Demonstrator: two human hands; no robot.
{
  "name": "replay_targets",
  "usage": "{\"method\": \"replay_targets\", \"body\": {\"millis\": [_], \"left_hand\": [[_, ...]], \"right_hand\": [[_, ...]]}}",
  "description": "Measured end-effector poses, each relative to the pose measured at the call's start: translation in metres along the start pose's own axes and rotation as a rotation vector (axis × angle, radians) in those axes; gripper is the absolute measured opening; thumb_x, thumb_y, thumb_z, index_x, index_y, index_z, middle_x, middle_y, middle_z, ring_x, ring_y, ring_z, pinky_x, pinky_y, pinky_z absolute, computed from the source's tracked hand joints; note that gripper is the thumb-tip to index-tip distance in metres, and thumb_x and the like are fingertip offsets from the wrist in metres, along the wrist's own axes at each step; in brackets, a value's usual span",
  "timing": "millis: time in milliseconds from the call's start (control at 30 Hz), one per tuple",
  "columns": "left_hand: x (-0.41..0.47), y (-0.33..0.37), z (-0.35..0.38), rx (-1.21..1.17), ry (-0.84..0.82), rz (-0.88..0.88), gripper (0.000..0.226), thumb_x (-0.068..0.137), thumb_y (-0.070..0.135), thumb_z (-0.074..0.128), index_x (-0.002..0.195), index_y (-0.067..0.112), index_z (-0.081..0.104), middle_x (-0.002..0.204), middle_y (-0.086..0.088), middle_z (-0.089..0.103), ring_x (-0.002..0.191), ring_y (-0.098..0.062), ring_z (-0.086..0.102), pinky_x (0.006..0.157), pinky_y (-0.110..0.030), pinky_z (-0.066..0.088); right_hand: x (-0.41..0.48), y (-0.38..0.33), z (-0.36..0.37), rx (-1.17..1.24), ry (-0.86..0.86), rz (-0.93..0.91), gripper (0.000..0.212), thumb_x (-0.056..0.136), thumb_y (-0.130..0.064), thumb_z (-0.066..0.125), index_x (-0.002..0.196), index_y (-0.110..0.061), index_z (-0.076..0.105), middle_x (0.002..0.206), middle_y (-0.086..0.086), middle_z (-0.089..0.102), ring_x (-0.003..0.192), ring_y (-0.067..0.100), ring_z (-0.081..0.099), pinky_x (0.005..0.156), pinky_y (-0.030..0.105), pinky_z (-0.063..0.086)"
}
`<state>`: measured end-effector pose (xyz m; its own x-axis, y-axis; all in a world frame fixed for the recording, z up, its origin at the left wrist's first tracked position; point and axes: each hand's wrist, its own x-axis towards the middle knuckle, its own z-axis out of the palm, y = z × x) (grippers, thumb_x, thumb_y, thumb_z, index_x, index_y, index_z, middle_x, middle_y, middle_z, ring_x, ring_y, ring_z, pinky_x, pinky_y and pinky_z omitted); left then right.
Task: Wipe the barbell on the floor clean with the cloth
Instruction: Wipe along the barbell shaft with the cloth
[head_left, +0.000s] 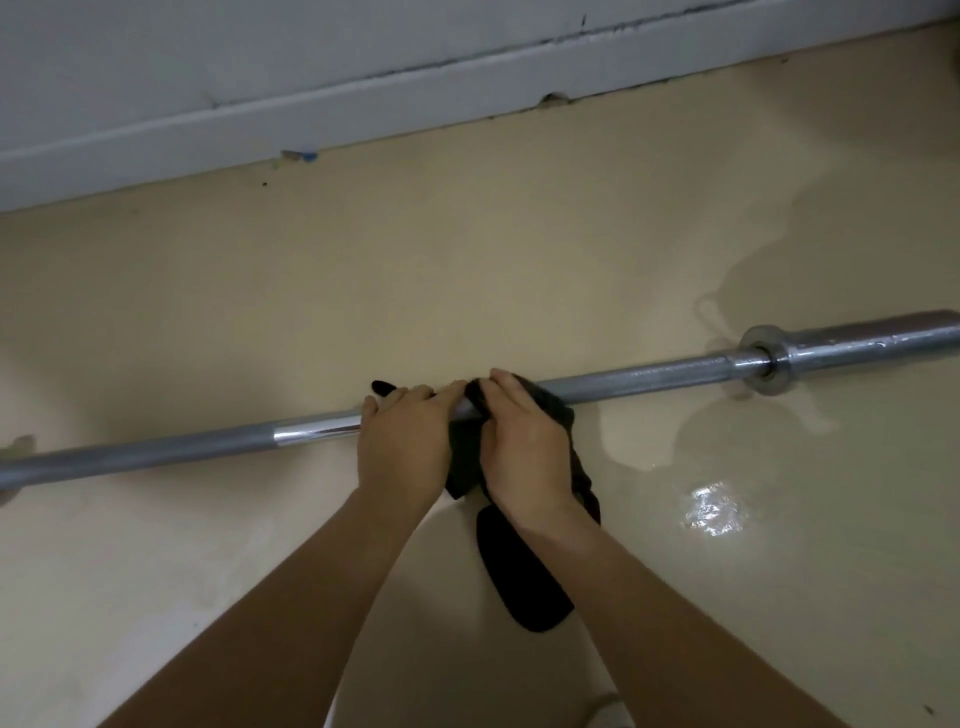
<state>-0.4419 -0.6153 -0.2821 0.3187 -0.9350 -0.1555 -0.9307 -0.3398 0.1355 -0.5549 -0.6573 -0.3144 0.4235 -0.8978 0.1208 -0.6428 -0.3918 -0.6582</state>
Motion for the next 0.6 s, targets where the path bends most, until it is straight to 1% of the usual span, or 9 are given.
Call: {"method": "replay_targets", "body": {"millis": [33,100,167,233,333,433,500,533,600], "left_hand": [[0.001,0.001,-0.001,-0.062,0.014,-0.002,0.035,0.08,0.012,0.052,0.111,0.025,0.061,0.089,-0.002,0.065,0.087,-0.028,0.061,0.078,-0.038,0.042],[0.0,-0.001,-0.003,-0.101,0.028,0.033,0.034,0.073,0.006,0.057,0.103,0.02,0.067,0.08,-0.005,0.064,0.077,-0.028,0.059,0.064,-0.036,0.048],[-0.006,-0.001,-0.005,-0.093,0.089,0.046,0.041,0.066,-0.002,0.068,0.104,0.016,0.069,0.079,-0.009,0.062,0.071,-0.028,0.057,0.051,-0.032,0.046],[-0.013,0.001,-0.007,-0.101,0.109,0.034,0.037,0.069,0.002,0.075,0.103,0.012,0.066,0.08,-0.01,0.059,0.065,-0.025,0.056,0.044,-0.031,0.044],[-0.017,0.004,-0.004,-0.106,0.13,0.059,0.028,0.073,0.01,0.075,0.099,0.011,0.063,0.085,-0.01,0.058,0.065,-0.024,0.056,0.044,-0.032,0.044],[-0.008,0.001,-0.007,-0.085,0.125,0.081,0.025,0.062,0.002,0.079,0.081,0.01,0.065,0.073,-0.007,0.059,0.053,-0.021,0.053,0.041,-0.025,0.036],[-0.001,0.001,-0.011,-0.068,0.09,0.105,0.024,0.055,-0.001,0.08,0.07,0.01,0.064,0.064,-0.005,0.058,0.046,-0.019,0.051,0.039,-0.022,0.032],[0.003,0.0,-0.012,-0.063,0.08,0.117,0.023,0.054,-0.001,0.08,0.067,0.01,0.065,0.061,-0.005,0.058,0.045,-0.019,0.05,0.041,-0.021,0.029],[0.012,-0.001,-0.015,-0.073,0.063,0.094,0.019,0.057,0.0,0.078,0.068,0.01,0.066,0.062,-0.006,0.06,0.048,-0.017,0.047,0.046,-0.021,0.024]], "right_hand": [[0.0,0.0,0.0,-0.003,-0.089,-0.101,0.042,0.076,0.004,0.053,0.117,0.002,0.063,0.126,0.02,0.059,0.11,0.03,0.061,0.098,0.032,0.041],[0.005,0.017,-0.026,-0.081,-0.156,-0.206,0.049,0.074,0.005,0.059,0.122,-0.004,0.061,0.13,0.015,0.058,0.107,0.028,0.063,0.09,0.04,0.05],[0.007,0.049,-0.064,-0.169,-0.067,-0.095,0.049,0.073,0.005,0.061,0.12,-0.011,0.063,0.128,0.007,0.06,0.097,0.026,0.068,0.078,0.033,0.054],[0.007,0.073,-0.091,-0.153,0.13,0.091,0.046,0.075,0.002,0.051,0.117,-0.012,0.065,0.127,0.006,0.062,0.095,0.026,0.068,0.078,0.027,0.05],[0.0,0.058,-0.061,-0.145,0.193,0.195,0.042,0.076,0.004,0.048,0.112,-0.006,0.067,0.123,0.012,0.063,0.105,0.029,0.064,0.091,0.028,0.044],[-0.005,0.034,-0.037,-0.135,0.075,0.063,0.043,0.077,0.001,0.047,0.115,-0.005,0.066,0.123,0.012,0.063,0.107,0.03,0.061,0.088,0.04,0.053],[-0.002,0.054,-0.057,-0.201,-0.019,-0.107,0.048,0.078,-0.003,0.043,0.122,-0.01,0.062,0.129,0.006,0.06,0.106,0.025,0.063,0.083,0.036,0.054],[0.001,0.069,-0.073,-0.243,-0.047,-0.127,0.052,0.078,-0.005,0.041,0.125,-0.015,0.06,0.132,0.002,0.058,0.106,0.022,0.063,0.082,0.031,0.053],[0.01,0.089,-0.095,-0.238,0.008,0.042,0.057,0.075,-0.001,0.045,0.127,-0.021,0.057,0.136,-0.002,0.054,0.113,0.02,0.06,0.09,0.022,0.044]]}}
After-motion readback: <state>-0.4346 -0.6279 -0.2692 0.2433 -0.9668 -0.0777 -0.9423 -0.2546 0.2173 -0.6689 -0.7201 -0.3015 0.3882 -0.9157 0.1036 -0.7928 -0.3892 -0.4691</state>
